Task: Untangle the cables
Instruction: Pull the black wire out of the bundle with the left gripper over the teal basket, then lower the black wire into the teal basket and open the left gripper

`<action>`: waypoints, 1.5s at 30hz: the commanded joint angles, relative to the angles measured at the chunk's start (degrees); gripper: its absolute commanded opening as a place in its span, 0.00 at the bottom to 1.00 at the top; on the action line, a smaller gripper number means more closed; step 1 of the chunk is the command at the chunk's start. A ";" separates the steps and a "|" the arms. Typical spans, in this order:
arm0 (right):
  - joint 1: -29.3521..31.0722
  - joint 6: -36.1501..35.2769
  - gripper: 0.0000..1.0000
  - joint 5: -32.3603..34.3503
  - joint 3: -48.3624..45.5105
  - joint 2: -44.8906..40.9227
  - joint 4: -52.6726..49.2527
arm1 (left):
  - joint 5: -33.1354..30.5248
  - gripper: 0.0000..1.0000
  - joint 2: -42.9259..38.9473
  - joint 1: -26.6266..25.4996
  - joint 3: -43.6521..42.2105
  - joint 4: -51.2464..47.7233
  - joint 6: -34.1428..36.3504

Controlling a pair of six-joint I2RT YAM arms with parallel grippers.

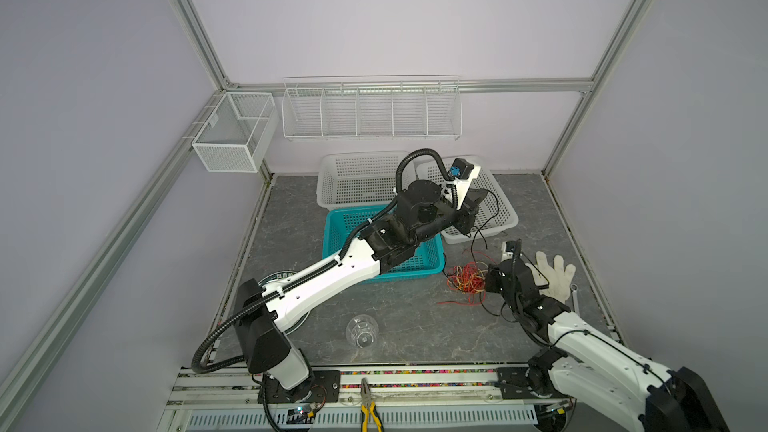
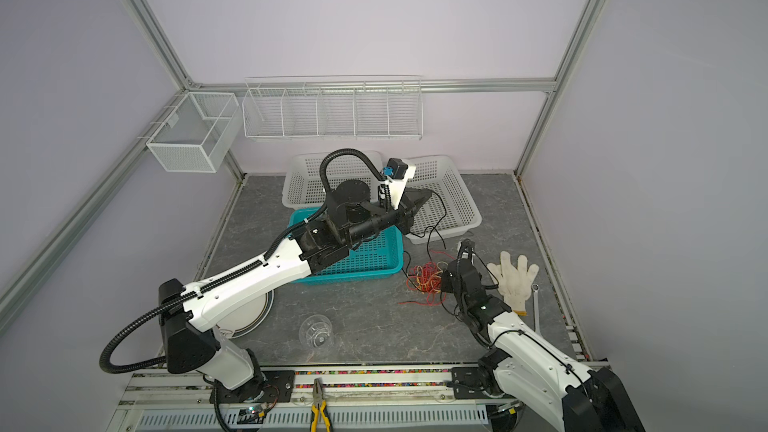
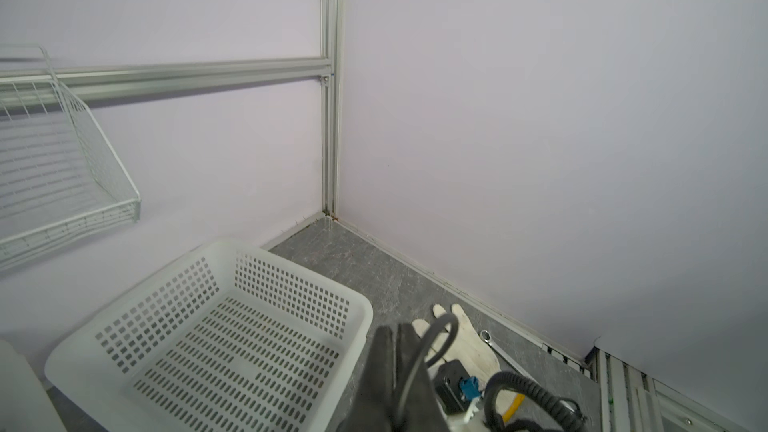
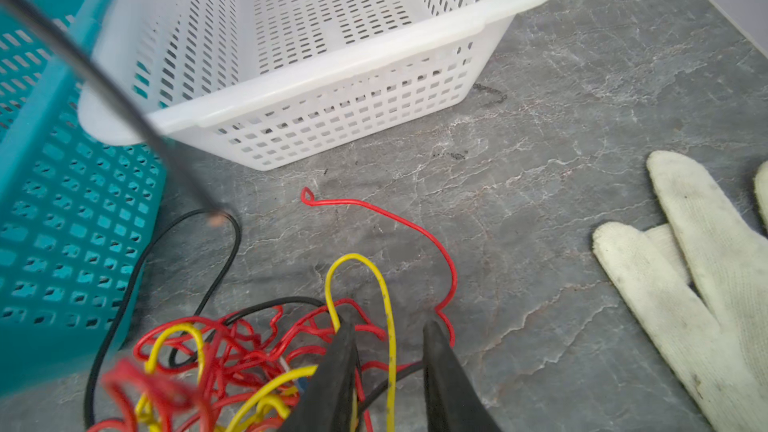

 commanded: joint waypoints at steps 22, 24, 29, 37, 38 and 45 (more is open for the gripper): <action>-0.40 0.56 0.45 -1.70 4.48 0.92 -5.03 | -23.07 0.00 -15.85 8.32 -11.05 -9.03 4.73; -0.36 0.45 0.46 -2.36 5.33 0.64 -5.81 | -23.81 0.00 -16.77 9.92 -15.05 -8.80 4.04; -0.41 0.43 0.46 -3.45 7.02 -0.01 -7.40 | -23.73 0.00 -15.18 13.97 -23.02 -9.59 -0.58; -0.28 0.63 0.47 -5.22 8.03 -0.69 -8.77 | -32.36 0.00 -8.67 14.42 -29.04 -11.81 -5.79; -0.24 0.53 0.48 -5.27 8.13 -0.43 -8.84 | -33.18 0.00 -7.70 14.60 -29.14 -12.44 -6.15; -0.06 0.16 0.51 -8.70 9.86 1.98 -9.16 | -34.41 0.47 -3.38 15.32 -26.55 -17.64 -8.88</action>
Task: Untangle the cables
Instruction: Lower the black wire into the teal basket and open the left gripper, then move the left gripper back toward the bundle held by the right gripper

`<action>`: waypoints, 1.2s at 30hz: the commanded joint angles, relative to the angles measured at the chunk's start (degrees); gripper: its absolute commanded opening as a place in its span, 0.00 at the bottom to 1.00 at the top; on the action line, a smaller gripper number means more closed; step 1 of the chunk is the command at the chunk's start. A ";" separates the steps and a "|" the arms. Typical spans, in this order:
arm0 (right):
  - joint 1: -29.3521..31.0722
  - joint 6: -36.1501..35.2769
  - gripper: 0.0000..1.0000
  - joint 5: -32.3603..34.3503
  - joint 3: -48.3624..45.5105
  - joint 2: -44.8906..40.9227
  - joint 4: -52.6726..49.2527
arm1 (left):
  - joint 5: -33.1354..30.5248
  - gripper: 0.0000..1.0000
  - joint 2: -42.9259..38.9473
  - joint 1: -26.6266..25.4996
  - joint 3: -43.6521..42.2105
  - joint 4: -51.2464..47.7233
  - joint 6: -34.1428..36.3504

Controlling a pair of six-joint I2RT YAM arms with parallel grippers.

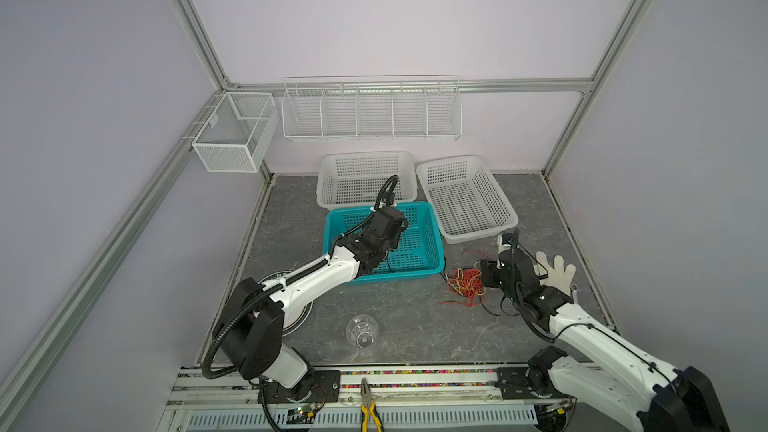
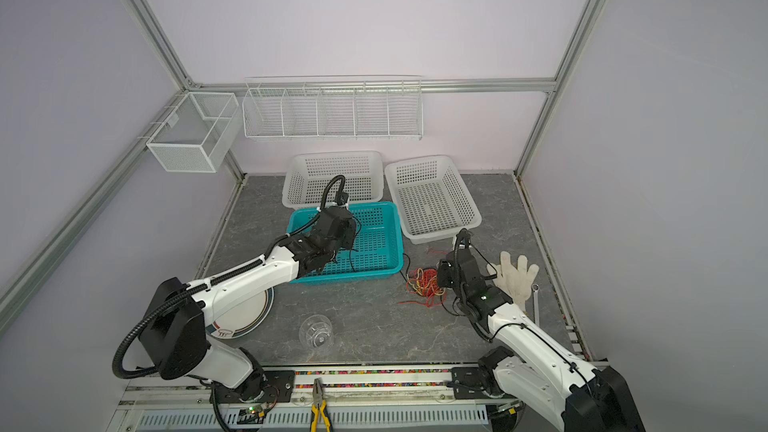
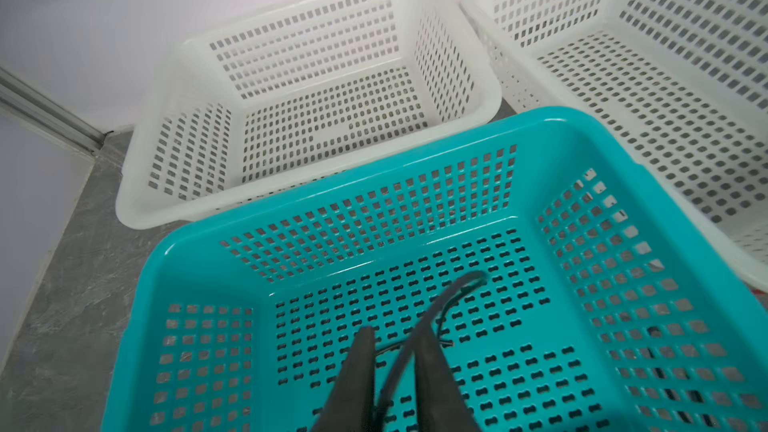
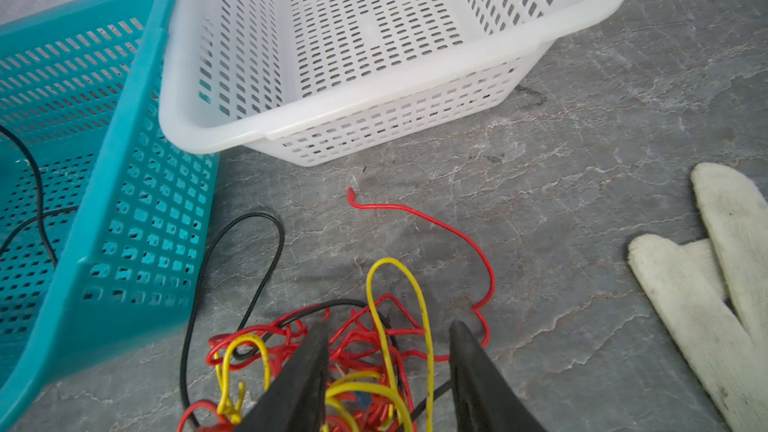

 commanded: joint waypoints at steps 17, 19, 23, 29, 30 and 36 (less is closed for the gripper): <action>5.18 -4.66 0.62 -8.26 9.20 2.14 -9.17 | 11.90 0.99 -10.25 0.17 -4.51 5.97 -0.08; 6.75 -4.90 0.65 -8.23 9.62 3.92 -9.17 | 15.99 0.99 -10.79 0.09 -5.39 6.83 0.26; 8.77 -3.35 0.74 -4.04 11.10 9.75 -10.71 | 20.94 0.99 -10.88 -0.44 -6.62 7.30 -1.21; 9.06 -1.27 0.85 2.67 12.15 17.50 -10.25 | 23.47 0.99 -11.25 -2.11 -8.06 8.14 -1.12; 9.05 -1.16 0.86 2.29 12.41 18.76 -9.83 | 24.10 0.99 -11.32 -2.19 -8.43 8.83 -0.91; 8.99 -0.75 0.69 -0.76 14.57 25.66 -9.16 | 27.79 0.99 -11.46 -2.18 -10.00 13.34 -0.28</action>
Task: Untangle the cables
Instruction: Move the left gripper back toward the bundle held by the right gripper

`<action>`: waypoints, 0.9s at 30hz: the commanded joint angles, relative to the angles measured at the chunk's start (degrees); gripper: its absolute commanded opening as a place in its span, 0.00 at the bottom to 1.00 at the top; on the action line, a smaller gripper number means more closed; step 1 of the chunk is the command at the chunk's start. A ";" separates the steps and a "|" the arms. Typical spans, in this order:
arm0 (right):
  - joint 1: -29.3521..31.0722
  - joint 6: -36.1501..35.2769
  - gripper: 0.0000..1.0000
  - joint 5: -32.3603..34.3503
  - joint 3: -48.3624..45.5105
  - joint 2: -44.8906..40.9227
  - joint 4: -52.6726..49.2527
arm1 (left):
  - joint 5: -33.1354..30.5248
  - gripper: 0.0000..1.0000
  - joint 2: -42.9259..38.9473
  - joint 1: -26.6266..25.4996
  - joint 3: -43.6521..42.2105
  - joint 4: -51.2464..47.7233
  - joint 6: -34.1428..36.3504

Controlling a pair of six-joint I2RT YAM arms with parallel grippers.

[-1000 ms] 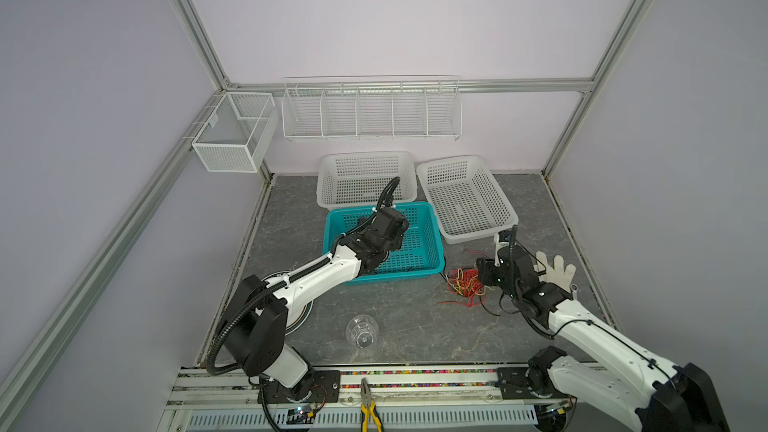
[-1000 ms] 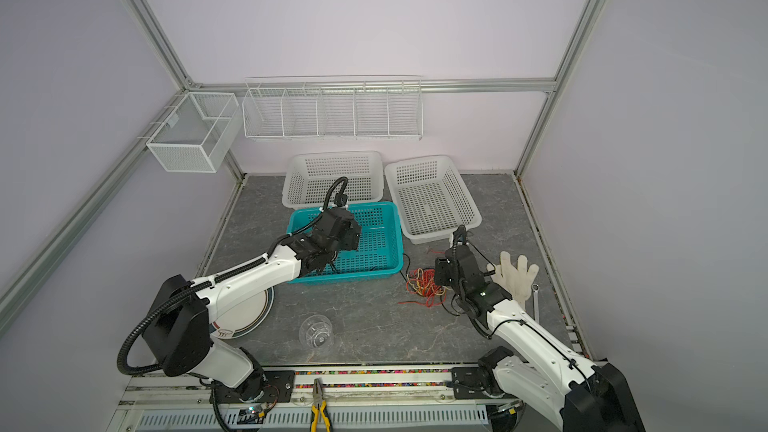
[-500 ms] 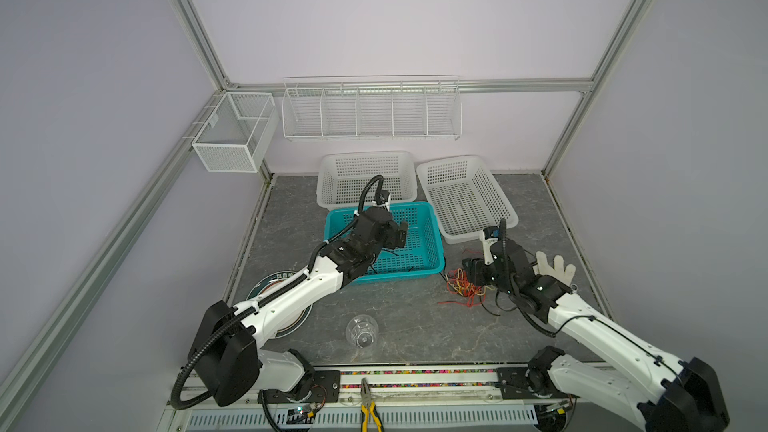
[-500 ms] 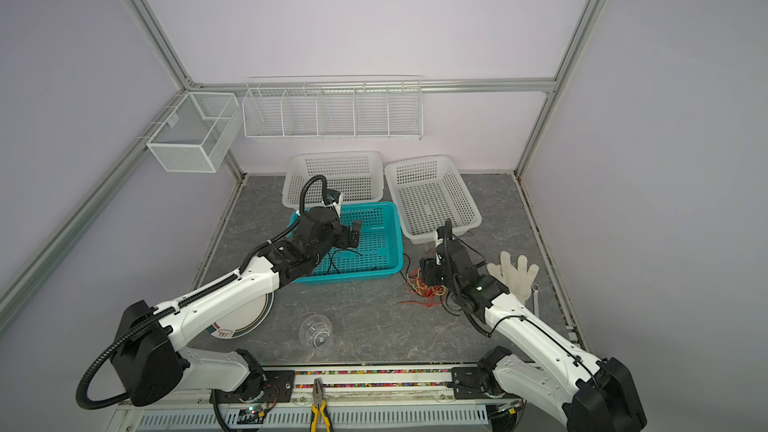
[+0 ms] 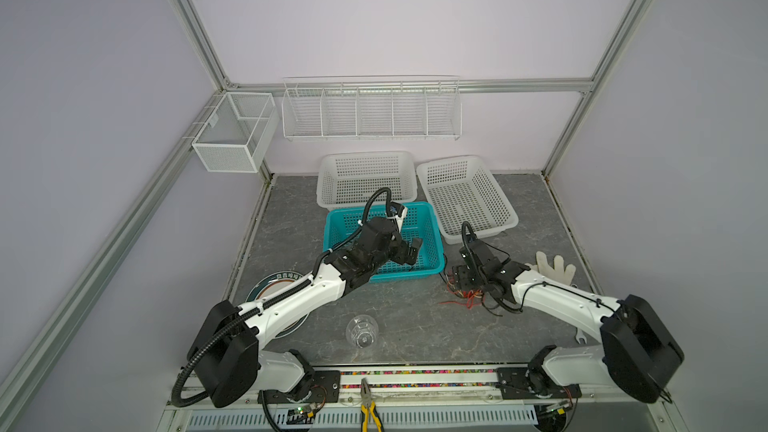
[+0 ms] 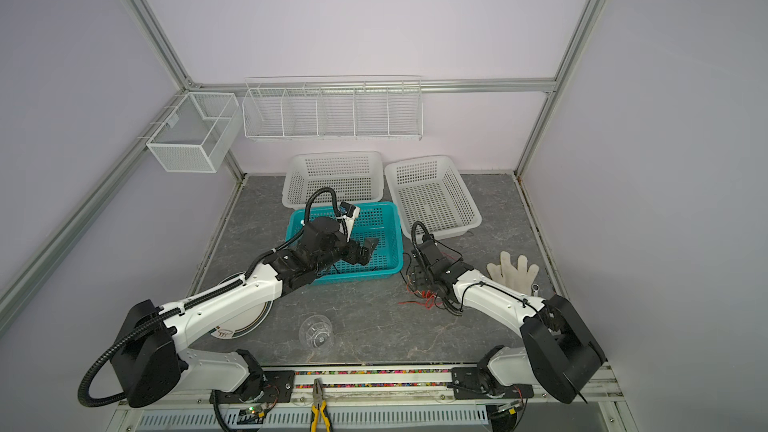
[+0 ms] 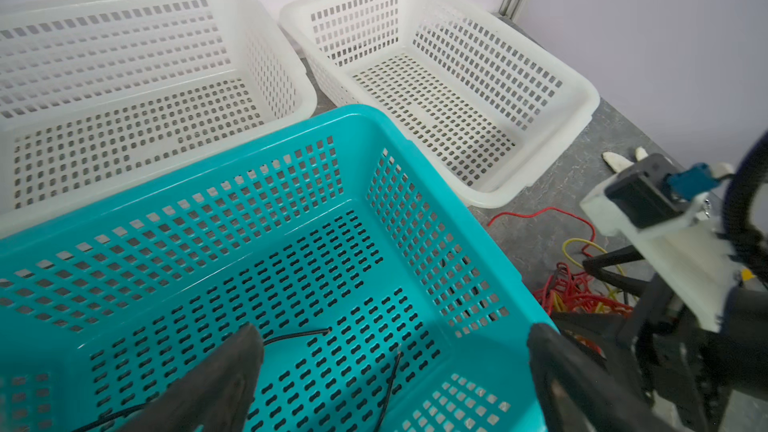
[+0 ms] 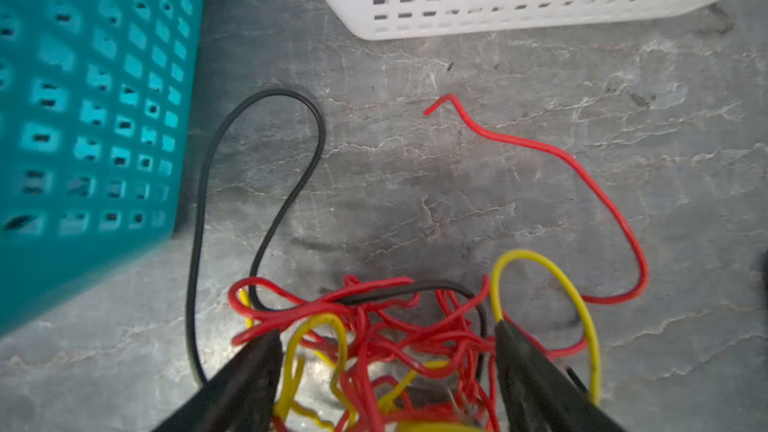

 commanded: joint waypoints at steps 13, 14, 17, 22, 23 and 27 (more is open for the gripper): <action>-3.39 -4.87 0.06 -0.91 0.15 -12.99 -4.19 | 8.27 1.00 0.05 -1.68 0.22 7.31 1.37; -3.66 -5.74 0.06 -1.51 -0.13 -15.32 -4.28 | 8.35 0.99 0.28 -2.29 0.67 6.96 2.00; -4.36 -6.72 0.06 -2.39 -0.36 -21.31 -4.97 | 7.37 0.99 1.62 -4.69 2.78 5.24 4.27; -5.09 -6.64 0.06 -3.27 1.13 -26.39 -7.40 | 7.50 1.00 3.88 -7.04 4.59 5.50 6.31; -5.23 -6.57 0.06 -3.46 1.75 -26.77 -8.22 | 7.03 1.00 4.04 -7.42 4.61 5.91 6.93; -5.43 -6.41 0.06 -4.44 4.12 -27.59 -11.57 | 5.76 0.97 4.19 -8.80 4.75 5.98 10.73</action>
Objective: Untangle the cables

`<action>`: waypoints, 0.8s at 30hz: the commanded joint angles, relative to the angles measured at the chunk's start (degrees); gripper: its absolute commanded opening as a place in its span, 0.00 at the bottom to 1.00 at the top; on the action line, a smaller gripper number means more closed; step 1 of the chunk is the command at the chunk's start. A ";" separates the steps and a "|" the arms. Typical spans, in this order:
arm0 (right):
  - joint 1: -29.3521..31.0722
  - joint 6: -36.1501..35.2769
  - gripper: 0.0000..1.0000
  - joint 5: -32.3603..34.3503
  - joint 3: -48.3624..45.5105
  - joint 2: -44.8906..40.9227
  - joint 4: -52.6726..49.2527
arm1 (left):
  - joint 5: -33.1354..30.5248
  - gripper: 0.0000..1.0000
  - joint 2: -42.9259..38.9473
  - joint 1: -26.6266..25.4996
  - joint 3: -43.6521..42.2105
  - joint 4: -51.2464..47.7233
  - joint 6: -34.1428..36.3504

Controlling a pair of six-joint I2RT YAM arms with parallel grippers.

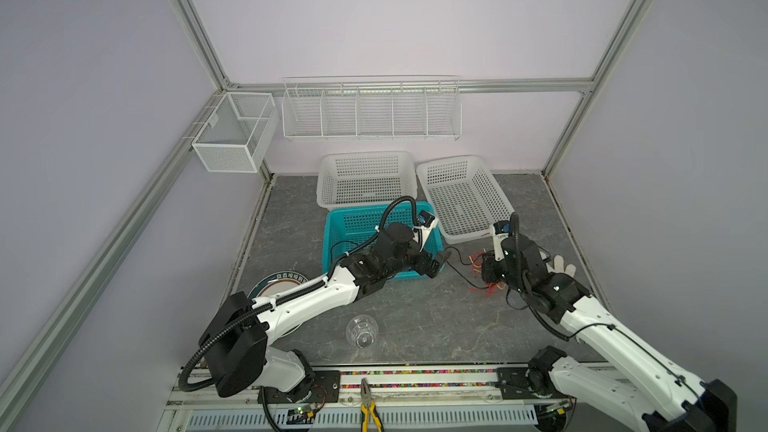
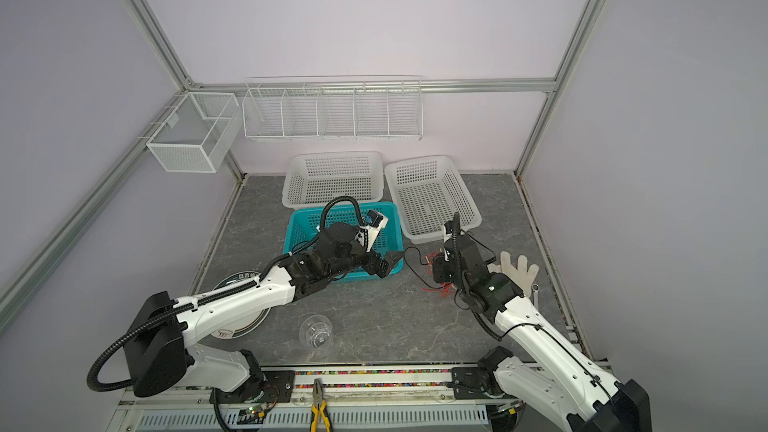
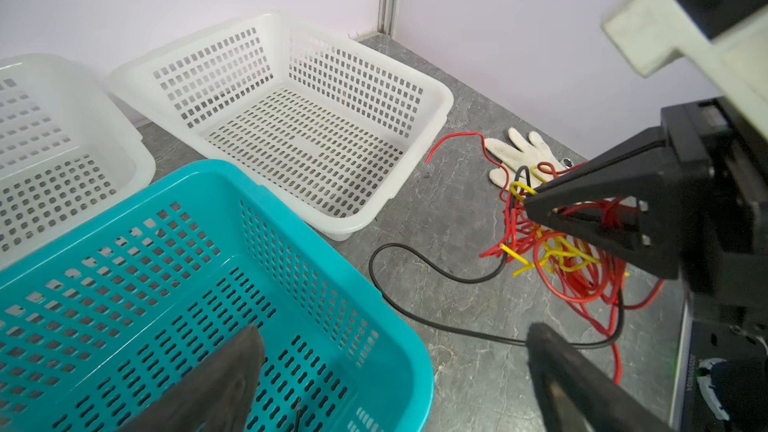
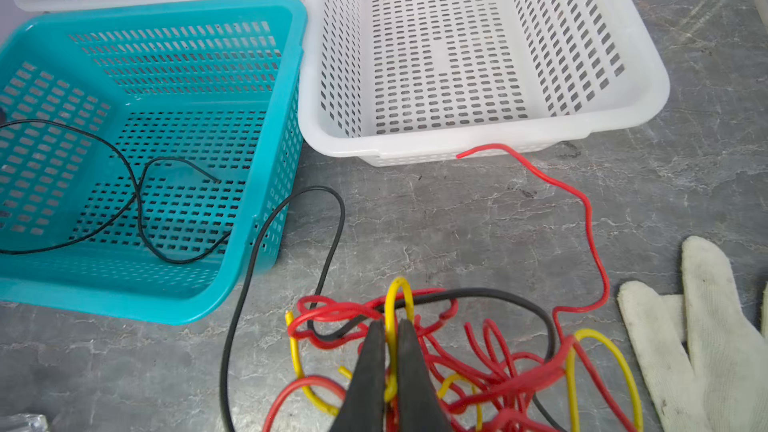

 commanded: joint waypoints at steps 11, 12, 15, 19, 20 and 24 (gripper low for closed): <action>-0.83 -0.86 0.06 -1.54 3.44 -7.35 -4.06 | 6.66 0.98 0.82 -1.54 0.88 -0.51 3.78; -0.77 -0.93 0.06 -1.28 3.64 -7.52 -4.38 | 5.73 0.99 0.56 -1.89 0.07 0.24 4.51; -0.76 -1.30 0.06 -1.16 4.53 -7.73 -5.49 | 2.49 0.99 -0.27 -3.55 -1.93 1.70 8.93; -0.79 -1.31 0.06 -2.05 5.44 -7.63 -5.99 | -1.06 1.00 -0.80 -6.31 -3.43 1.66 19.01; -0.78 -1.34 0.06 -2.40 5.82 -7.49 -6.06 | -1.76 1.00 -1.10 -6.83 -4.10 2.19 21.45; -0.86 -1.27 0.06 -3.55 6.77 -6.88 -6.35 | -4.41 1.00 -1.78 -7.42 -7.08 6.28 28.09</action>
